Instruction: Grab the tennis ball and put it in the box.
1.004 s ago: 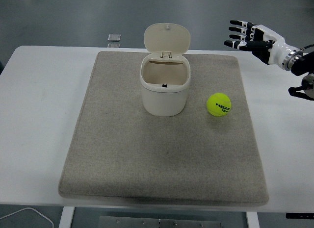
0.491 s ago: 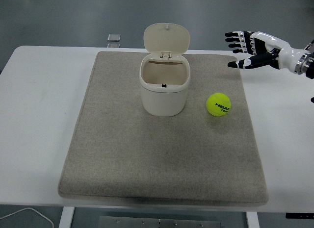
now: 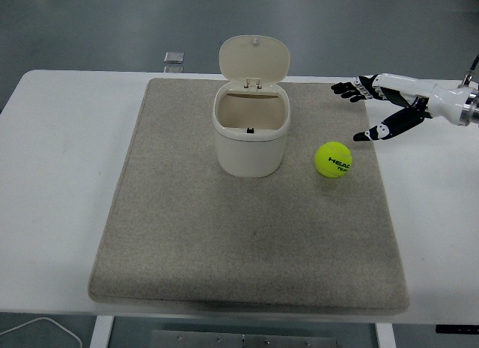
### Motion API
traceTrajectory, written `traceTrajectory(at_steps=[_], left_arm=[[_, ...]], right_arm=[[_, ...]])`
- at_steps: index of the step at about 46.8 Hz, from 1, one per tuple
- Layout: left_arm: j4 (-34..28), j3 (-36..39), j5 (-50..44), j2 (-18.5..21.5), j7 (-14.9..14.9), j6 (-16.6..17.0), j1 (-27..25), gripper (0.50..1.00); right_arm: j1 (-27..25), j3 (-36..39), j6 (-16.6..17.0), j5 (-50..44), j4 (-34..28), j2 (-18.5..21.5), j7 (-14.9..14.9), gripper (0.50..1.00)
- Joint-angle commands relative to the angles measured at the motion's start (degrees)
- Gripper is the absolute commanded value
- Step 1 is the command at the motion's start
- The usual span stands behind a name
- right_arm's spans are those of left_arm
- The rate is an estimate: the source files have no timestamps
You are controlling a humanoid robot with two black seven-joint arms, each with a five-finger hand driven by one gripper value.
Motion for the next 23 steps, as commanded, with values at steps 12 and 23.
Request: traceTrajectory(at_steps=[12, 23], left_arm=[[0.0, 0.0, 0.0, 0.0, 0.0, 0.0, 0.0, 0.996], [0.0, 0.0, 0.0, 0.0, 0.0, 0.0, 0.0, 0.996]], right_arm=[[-0.2, -2.2, -0.8, -8.8, 0.2, 0.4, 0.1, 0.919], [-0.2, -2.9, -4.7, -13.2, 0.3, 1.2, 0.0, 0.919]])
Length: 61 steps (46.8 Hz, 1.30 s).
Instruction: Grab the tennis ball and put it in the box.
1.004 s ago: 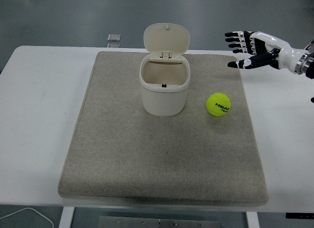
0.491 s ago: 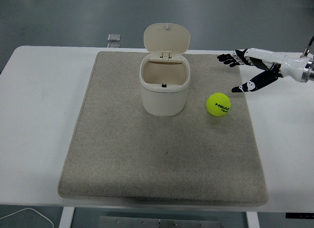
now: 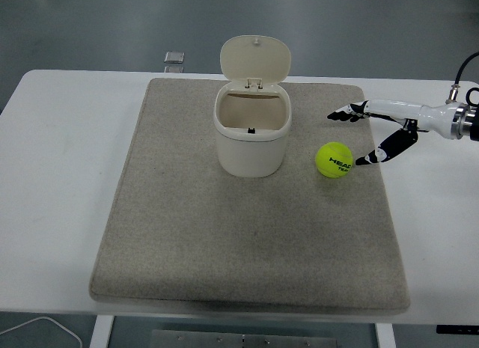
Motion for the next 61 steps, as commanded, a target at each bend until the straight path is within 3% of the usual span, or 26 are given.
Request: traceTrajectory(at_steps=[1, 21, 27, 44, 50, 54, 61], left_arm=[[0.0, 0.0, 0.0, 0.0, 0.0, 0.0, 0.0, 0.996], [0.0, 0.0, 0.0, 0.0, 0.0, 0.0, 0.0, 0.996], [0.0, 0.0, 0.0, 0.0, 0.0, 0.0, 0.0, 0.996], [0.0, 0.0, 0.0, 0.0, 0.0, 0.0, 0.0, 0.996], [0.0, 0.0, 0.0, 0.0, 0.0, 0.0, 0.0, 0.996], [0.0, 0.0, 0.0, 0.0, 0.0, 0.0, 0.0, 0.996], [0.0, 0.0, 0.0, 0.0, 0.0, 0.0, 0.0, 0.996]], right_arm=[[0.0, -0.4, -1.1, -1.4, 0.1, 0.5, -0.1, 0.919], [-0.1, -1.8, -1.6, -6.4, 0.1, 3.7, -0.2, 0.919], [-0.3, -1.9, -3.3, -7.6, 0.0, 3.9, -0.3, 0.915], [-0.4, -2.0, -4.0, -8.7, -0.6, 4.5, -0.6, 0.901], [-0.5, -2.0, -4.0, -9.5, -0.6, 4.6, -0.6, 0.856], [-0.6, -2.0, -4.1, -9.6, -0.8, 4.6, -0.7, 0.799], [-0.7, -2.1, -4.1, -9.6, -0.8, 4.6, -0.7, 0.762]])
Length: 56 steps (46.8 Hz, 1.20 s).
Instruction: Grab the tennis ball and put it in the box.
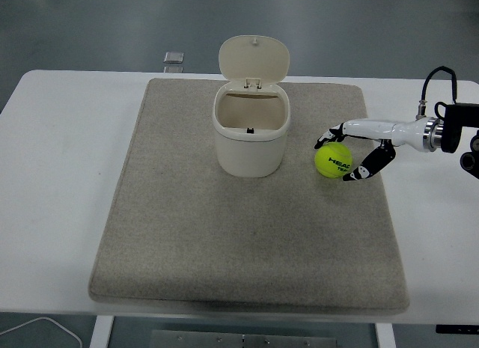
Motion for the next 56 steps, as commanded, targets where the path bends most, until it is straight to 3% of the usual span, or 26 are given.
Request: traceTrajectory(at_steps=[1, 9, 16, 35, 47, 56], left_arm=[[0.0, 0.0, 0.0, 0.0, 0.0, 0.0, 0.0, 0.996], [0.0, 0.0, 0.0, 0.0, 0.0, 0.0, 0.0, 0.996], [0.0, 0.0, 0.0, 0.0, 0.0, 0.0, 0.0, 0.996], [0.0, 0.0, 0.0, 0.0, 0.0, 0.0, 0.0, 0.996], [0.0, 0.0, 0.0, 0.0, 0.0, 0.0, 0.0, 0.996], [0.0, 0.0, 0.0, 0.0, 0.0, 0.0, 0.0, 0.996]], right_arm=[[0.0, -0.2, 0.0, 0.0, 0.0, 0.0, 0.0, 0.76], [0.0, -0.4, 0.0, 0.0, 0.0, 0.0, 0.0, 0.754], [0.0, -0.5, 0.1, 0.0, 0.0, 0.0, 0.0, 0.719], [2.0, 0.6, 0.7, 1.3, 0.1, -1.1, 0.9, 0.5], [5.2, 0.8, 1.1, 6.9, 0.5, -3.7, 5.3, 0.5], [8.5, 0.8, 6.0, 11.9, 1.5, -6.0, 6.1, 0.5]])
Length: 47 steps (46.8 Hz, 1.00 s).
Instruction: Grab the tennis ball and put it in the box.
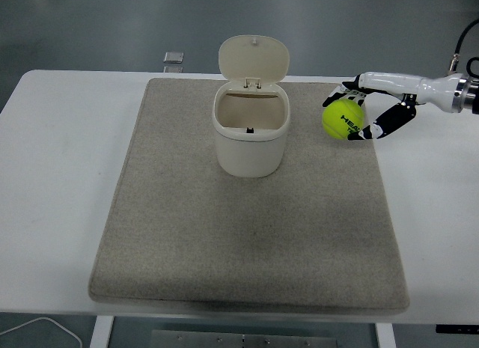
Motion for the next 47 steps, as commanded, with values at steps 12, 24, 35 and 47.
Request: traceTrajectory(at_steps=[12, 24, 35, 47], left_arm=[[0.0, 0.0, 0.0, 0.0, 0.0, 0.0, 0.0, 0.996], [0.0, 0.0, 0.0, 0.0, 0.0, 0.0, 0.0, 0.996], [0.0, 0.0, 0.0, 0.0, 0.0, 0.0, 0.0, 0.996], [0.0, 0.0, 0.0, 0.0, 0.0, 0.0, 0.0, 0.996]], right_arm=[[2.6, 0.1, 3.2, 5.4, 4.1, -0.8, 0.0, 0.5], [4.0, 1.3, 3.4, 11.3, 5.7, 1.9, 0.0, 0.5], [3.7, 1.4, 1.3, 11.5, 5.0, 7.5, -0.5, 0.5], [3.5, 1.8, -2.1, 11.4, 4.5, 9.4, -2.1, 0.5]])
